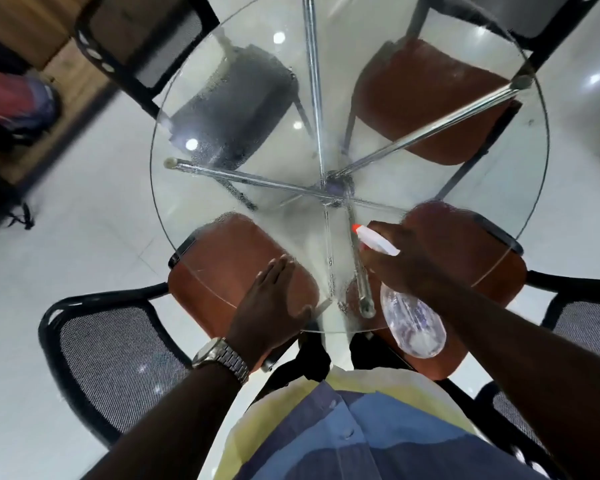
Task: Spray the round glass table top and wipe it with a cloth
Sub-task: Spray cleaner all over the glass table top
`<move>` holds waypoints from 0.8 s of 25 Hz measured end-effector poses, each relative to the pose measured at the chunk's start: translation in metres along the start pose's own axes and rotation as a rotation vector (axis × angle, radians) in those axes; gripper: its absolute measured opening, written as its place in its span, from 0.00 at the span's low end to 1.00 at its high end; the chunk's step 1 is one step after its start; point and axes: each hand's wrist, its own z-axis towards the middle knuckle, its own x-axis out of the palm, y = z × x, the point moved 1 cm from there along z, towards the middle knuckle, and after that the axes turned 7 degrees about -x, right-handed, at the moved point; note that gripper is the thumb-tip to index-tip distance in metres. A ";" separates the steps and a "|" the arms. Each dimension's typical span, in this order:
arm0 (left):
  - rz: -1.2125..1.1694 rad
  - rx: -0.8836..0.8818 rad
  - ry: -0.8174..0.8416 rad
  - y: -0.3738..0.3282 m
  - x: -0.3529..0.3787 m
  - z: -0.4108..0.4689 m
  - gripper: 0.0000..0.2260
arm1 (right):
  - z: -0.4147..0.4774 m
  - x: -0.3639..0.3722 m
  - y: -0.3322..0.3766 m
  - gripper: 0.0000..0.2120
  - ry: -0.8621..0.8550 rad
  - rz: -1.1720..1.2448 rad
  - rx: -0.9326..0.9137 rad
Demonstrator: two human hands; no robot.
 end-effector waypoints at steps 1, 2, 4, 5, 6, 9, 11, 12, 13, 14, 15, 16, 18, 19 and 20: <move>-0.019 0.007 -0.002 0.010 0.001 -0.005 0.41 | -0.002 0.007 0.007 0.11 0.028 -0.008 0.018; -0.030 0.022 -0.002 0.018 0.003 -0.010 0.42 | -0.003 0.016 0.014 0.11 0.018 -0.030 0.033; -0.053 0.058 -0.011 0.031 0.005 -0.013 0.43 | -0.010 0.031 0.022 0.06 -0.086 -0.032 0.055; -0.068 0.076 -0.013 0.037 0.007 -0.015 0.44 | -0.015 0.040 0.021 0.04 -0.116 -0.030 0.083; -0.074 0.092 -0.007 0.041 0.006 -0.016 0.44 | -0.020 0.048 0.023 0.04 -0.145 -0.013 0.096; -0.072 0.146 0.019 0.047 0.001 -0.018 0.47 | -0.043 0.068 0.018 0.11 -0.100 0.004 0.156; -0.064 0.205 0.020 0.044 -0.004 -0.017 0.47 | -0.068 0.070 0.024 0.05 -0.171 0.004 0.217; -0.056 0.230 0.023 0.039 -0.008 -0.016 0.46 | -0.076 0.071 0.018 0.12 -0.251 -0.018 0.209; -0.035 0.253 0.023 0.033 -0.012 -0.017 0.44 | -0.083 0.071 0.020 0.15 -0.331 0.041 0.234; -0.005 0.282 0.021 0.024 -0.018 -0.019 0.43 | -0.092 0.069 0.026 0.14 -0.396 0.083 0.252; 0.021 0.313 0.014 0.014 -0.022 -0.021 0.41 | -0.102 0.065 0.029 0.13 -0.461 0.131 0.277; 0.040 0.347 0.004 0.003 -0.025 -0.024 0.40 | -0.111 0.062 0.025 0.13 -0.501 0.162 0.271; 0.072 0.423 -0.013 -0.022 -0.027 -0.029 0.39 | -0.134 0.051 0.024 0.09 -0.550 0.141 0.231; 0.097 0.464 -0.030 -0.038 -0.027 -0.032 0.39 | -0.148 0.043 0.024 0.07 -0.551 0.106 0.203; 0.121 0.503 -0.044 -0.053 -0.027 -0.036 0.38 | -0.162 0.037 0.025 0.07 -0.555 0.086 0.160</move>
